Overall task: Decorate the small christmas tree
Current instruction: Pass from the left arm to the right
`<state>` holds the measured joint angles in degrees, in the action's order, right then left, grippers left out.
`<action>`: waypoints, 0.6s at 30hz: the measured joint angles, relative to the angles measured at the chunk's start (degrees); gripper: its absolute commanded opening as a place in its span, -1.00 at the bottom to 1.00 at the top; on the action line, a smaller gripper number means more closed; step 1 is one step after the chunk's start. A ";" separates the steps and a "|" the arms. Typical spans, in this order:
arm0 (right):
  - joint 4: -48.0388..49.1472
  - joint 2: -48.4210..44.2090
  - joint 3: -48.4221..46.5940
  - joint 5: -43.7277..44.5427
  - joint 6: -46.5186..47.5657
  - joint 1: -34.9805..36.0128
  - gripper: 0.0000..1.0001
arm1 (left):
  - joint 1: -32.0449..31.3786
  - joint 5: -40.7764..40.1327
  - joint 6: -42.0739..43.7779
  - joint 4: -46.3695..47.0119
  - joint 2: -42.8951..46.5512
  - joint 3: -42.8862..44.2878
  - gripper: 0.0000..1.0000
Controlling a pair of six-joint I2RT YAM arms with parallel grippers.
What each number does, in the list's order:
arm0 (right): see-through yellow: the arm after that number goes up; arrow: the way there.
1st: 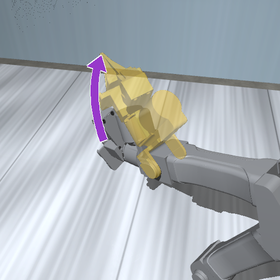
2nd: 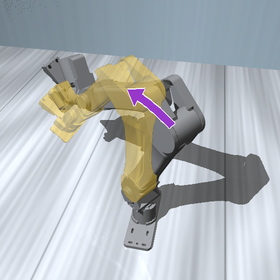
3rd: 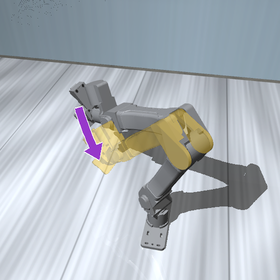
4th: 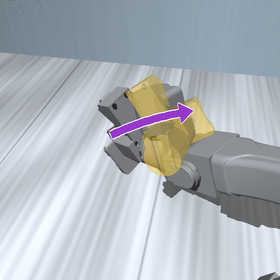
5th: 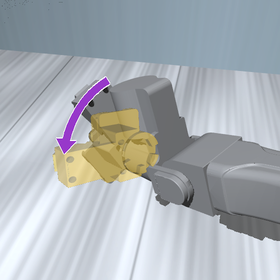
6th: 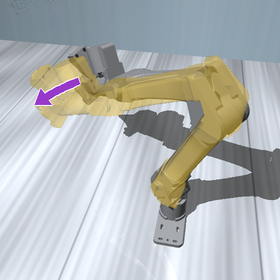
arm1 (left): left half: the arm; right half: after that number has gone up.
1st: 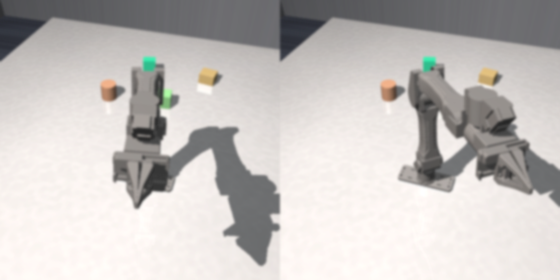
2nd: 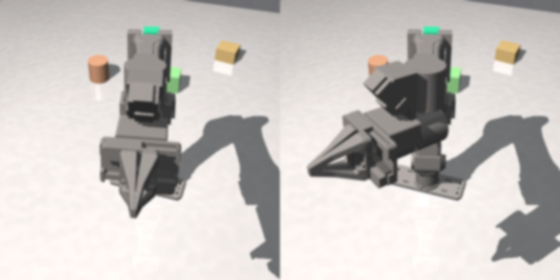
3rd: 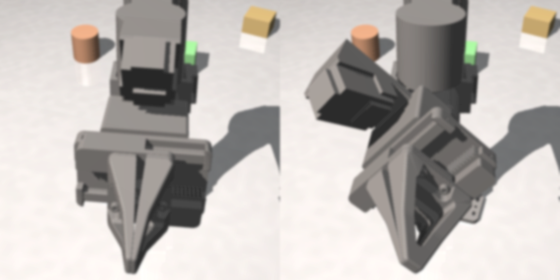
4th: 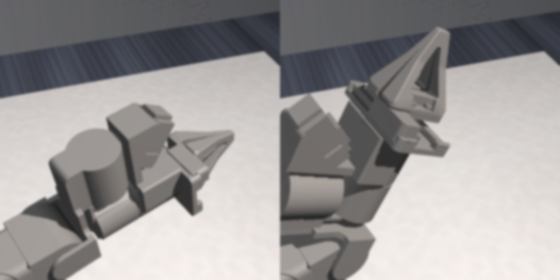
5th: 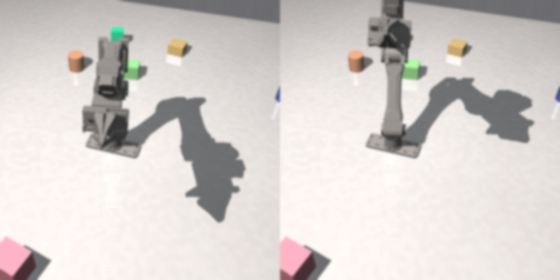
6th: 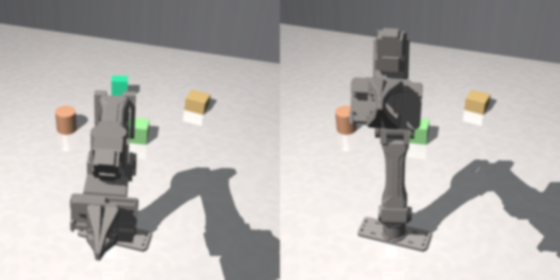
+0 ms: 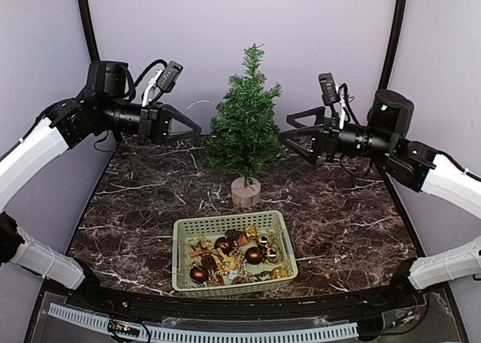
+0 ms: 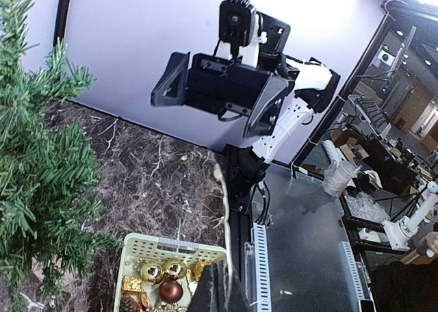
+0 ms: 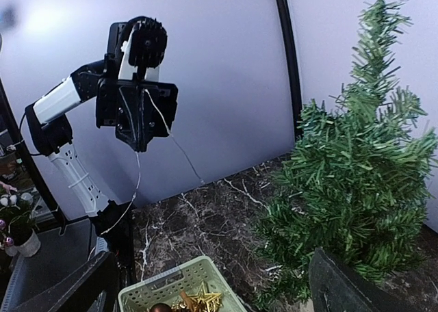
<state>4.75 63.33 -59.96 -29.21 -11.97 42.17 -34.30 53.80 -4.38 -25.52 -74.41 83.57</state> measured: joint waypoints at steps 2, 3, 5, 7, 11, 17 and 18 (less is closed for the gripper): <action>0.44 2.19 -0.87 0.33 0.55 1.86 0.97 | 0.00 1.84 0.39 -0.81 -1.14 2.12 -1.00; 0.90 3.48 -1.29 0.57 0.74 2.89 0.97 | 0.00 2.69 0.57 -1.07 -1.68 3.02 -1.00; 2.75 6.25 -1.73 1.64 0.76 4.81 0.97 | -0.02 4.35 0.70 -1.25 -2.62 4.48 -1.00; 4.68 8.90 -1.75 2.95 0.55 6.16 0.97 | -0.02 6.03 0.68 -1.20 -3.32 5.57 -1.00; 7.78 12.76 -1.75 5.18 -0.11 7.34 0.97 | -0.04 9.25 0.00 -0.37 -3.74 6.45 -1.00; 11.78 15.76 -1.75 7.30 -0.35 7.72 0.94 | -0.07 13.20 -2.05 2.43 -3.74 6.62 -1.00; 12.20 16.39 -1.84 7.58 -0.37 7.85 0.94 | -0.07 13.62 -2.40 2.93 -3.74 6.69 -1.00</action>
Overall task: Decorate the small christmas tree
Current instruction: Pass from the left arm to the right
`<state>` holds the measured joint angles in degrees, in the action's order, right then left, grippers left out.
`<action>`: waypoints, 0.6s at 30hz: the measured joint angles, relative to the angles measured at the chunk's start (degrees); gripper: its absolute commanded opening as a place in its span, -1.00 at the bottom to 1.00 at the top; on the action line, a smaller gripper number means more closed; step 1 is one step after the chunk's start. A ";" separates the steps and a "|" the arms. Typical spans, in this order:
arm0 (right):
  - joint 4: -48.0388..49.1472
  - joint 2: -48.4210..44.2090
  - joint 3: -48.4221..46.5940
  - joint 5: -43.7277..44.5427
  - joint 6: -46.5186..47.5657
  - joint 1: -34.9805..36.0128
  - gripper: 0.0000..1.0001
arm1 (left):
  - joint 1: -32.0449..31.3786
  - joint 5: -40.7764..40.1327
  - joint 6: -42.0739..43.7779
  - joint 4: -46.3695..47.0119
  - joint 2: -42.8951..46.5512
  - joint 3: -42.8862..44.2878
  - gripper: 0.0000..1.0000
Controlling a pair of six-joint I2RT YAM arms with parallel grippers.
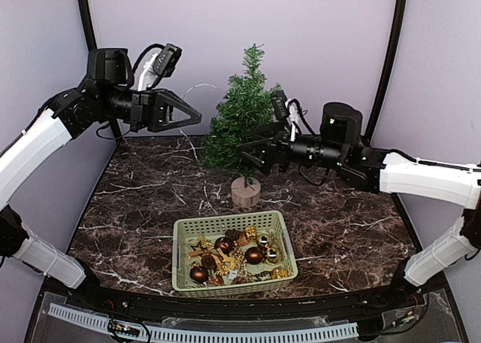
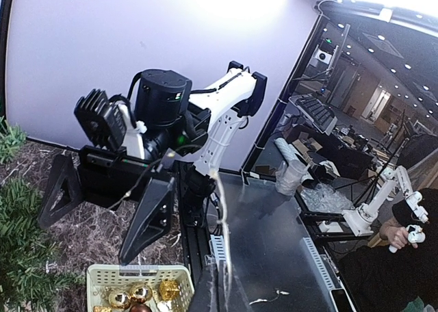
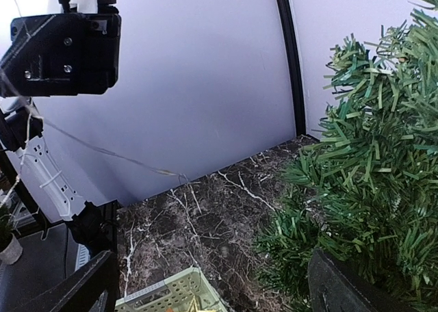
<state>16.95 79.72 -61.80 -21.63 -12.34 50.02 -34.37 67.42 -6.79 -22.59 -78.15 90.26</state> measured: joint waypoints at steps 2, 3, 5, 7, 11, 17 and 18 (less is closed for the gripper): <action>0.63 1.22 -0.13 0.59 0.02 0.42 0.92 | 0.02 0.81 -0.48 0.63 0.00 0.07 -1.00; 0.87 1.81 -0.20 0.74 0.02 0.66 0.88 | 0.00 1.14 -0.76 0.96 0.00 0.09 -1.00; 1.20 2.78 -0.39 1.01 0.13 1.05 0.76 | 0.02 1.70 -1.22 1.49 0.00 0.09 -1.00; 1.33 3.80 -1.03 1.16 0.42 1.38 0.53 | 0.00 2.25 -1.53 1.97 0.00 0.09 -1.00; 2.12 5.25 -2.58 1.20 0.37 1.73 -0.23 | 0.00 2.64 -2.21 3.45 0.00 0.02 -1.00; 3.72 4.68 -2.62 2.62 -0.09 2.03 -0.89 | 0.02 -1.42 -0.24 3.08 0.35 -0.39 -1.00; 3.82 4.13 -2.19 3.37 -0.31 2.08 -0.91 | 0.02 -2.47 0.22 2.91 0.50 -0.59 -1.00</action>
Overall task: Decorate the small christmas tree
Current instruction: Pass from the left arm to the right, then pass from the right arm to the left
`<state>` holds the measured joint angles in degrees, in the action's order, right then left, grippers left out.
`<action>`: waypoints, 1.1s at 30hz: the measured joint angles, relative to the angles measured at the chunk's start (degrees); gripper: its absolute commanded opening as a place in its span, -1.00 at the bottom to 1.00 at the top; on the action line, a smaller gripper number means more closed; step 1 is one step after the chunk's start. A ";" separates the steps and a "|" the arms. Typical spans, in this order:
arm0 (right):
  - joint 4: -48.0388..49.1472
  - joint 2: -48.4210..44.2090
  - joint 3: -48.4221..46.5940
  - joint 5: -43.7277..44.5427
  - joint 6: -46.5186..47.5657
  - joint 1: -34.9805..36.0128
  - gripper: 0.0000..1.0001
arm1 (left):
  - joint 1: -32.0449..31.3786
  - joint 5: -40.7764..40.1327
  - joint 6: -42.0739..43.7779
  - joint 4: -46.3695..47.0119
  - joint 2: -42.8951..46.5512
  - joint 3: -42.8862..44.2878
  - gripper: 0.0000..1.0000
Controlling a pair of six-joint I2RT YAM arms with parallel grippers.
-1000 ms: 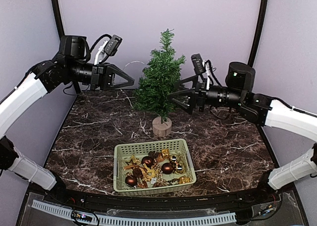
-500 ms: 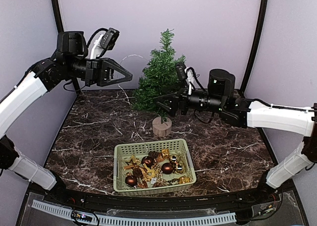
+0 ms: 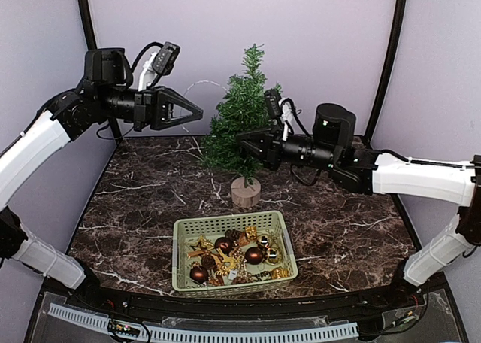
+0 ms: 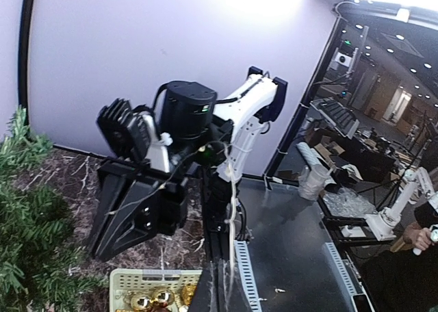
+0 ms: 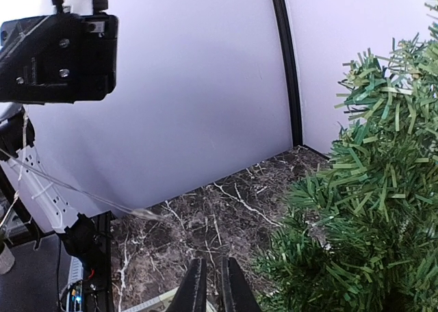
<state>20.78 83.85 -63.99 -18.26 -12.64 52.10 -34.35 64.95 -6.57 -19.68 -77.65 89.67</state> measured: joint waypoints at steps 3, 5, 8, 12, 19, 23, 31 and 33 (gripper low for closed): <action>0.07 -2.84 1.99 1.90 -0.07 0.09 -1.00 | 0.00 -5.07 1.51 -0.61 0.81 -0.94 -1.00; 0.02 -5.60 3.72 3.48 -0.31 0.11 -1.00 | 0.00 -8.85 2.34 -0.66 1.40 -1.64 -1.00; -0.09 -10.08 6.12 6.10 -0.92 0.11 -1.00 | 0.00 -13.68 3.02 -0.11 2.64 -4.07 -0.85; 0.28 -16.31 9.55 9.79 -2.01 0.13 -1.00 | 0.00 -16.46 2.78 2.80 3.08 -8.61 0.03; 2.36 -24.90 15.13 17.92 -3.96 0.15 -1.00 | -0.02 -21.31 1.42 6.01 2.93 -18.97 0.49; 3.30 -29.27 17.38 22.99 -3.98 0.15 -1.00 | -0.48 -24.70 -0.94 8.24 5.38 -29.86 0.56; 3.65 -35.21 18.27 30.12 -2.82 0.15 -1.00 | -7.45 -30.97 -10.58 17.86 10.47 -47.60 0.57; 3.65 -35.65 18.27 30.99 -2.56 0.15 -1.00 | -9.20 -32.13 -12.13 19.56 8.85 -48.76 0.58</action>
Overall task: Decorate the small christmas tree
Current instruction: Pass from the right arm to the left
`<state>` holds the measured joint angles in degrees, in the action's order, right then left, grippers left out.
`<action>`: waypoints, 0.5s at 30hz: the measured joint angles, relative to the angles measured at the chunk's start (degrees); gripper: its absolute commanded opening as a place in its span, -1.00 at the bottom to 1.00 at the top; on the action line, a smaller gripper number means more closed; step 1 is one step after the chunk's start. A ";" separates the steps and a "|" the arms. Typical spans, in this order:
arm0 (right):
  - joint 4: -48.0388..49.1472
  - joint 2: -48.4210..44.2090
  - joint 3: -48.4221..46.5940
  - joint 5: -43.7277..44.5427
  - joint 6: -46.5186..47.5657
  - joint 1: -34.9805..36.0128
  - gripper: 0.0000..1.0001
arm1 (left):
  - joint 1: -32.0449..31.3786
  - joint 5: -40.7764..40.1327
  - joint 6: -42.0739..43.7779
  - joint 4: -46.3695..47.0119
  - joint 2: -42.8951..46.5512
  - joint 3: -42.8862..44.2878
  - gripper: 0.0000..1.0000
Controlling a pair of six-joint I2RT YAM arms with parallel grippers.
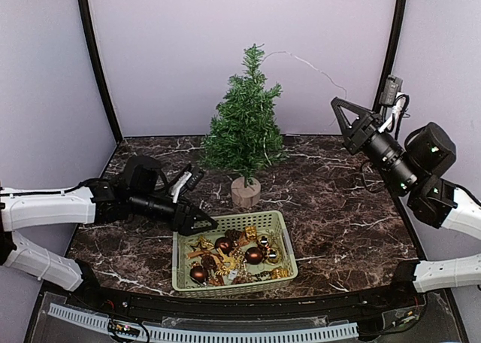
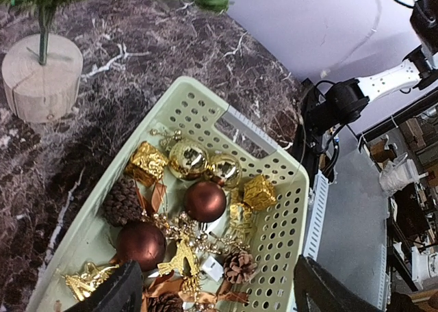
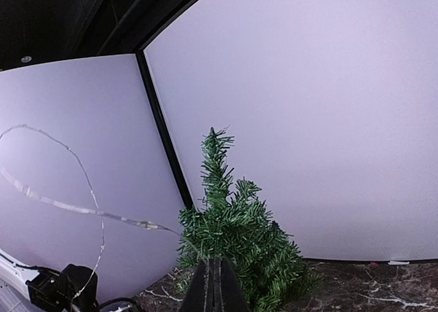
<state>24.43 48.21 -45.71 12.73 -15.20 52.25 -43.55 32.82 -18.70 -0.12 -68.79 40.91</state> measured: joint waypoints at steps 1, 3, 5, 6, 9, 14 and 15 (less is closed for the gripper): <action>0.00 -0.04 -0.02 0.24 0.09 0.00 -1.00 | -0.81 -0.70 -0.50 0.66 -1.22 -0.37 0.58; -0.07 -0.02 0.00 0.48 0.17 0.00 -1.00 | -1.77 -1.70 -1.03 1.11 -3.50 -0.57 0.59; -0.11 0.00 -0.02 0.63 0.20 0.00 -1.00 | -2.64 -2.32 -1.27 1.70 -5.90 -0.57 0.60; -0.13 0.02 0.00 0.66 0.20 0.00 -1.00 | -2.95 -2.40 -1.42 2.14 -6.95 -0.57 0.61; -0.11 0.09 -0.02 0.87 0.33 0.00 -1.00 | -4.52 -1.57 -2.36 4.72 -9.94 -0.61 0.62; -0.09 0.11 -0.02 1.68 1.11 0.00 -1.00 | -7.48 0.79 -4.35 8.96 -13.77 -0.63 0.64; -0.20 0.09 -0.02 1.95 1.44 0.00 -1.00 | -7.78 1.14 -4.70 9.49 -14.27 -0.63 0.65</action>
<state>24.23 48.29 -45.74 14.68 -13.76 52.25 -51.33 33.95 -23.40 9.37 -83.07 40.27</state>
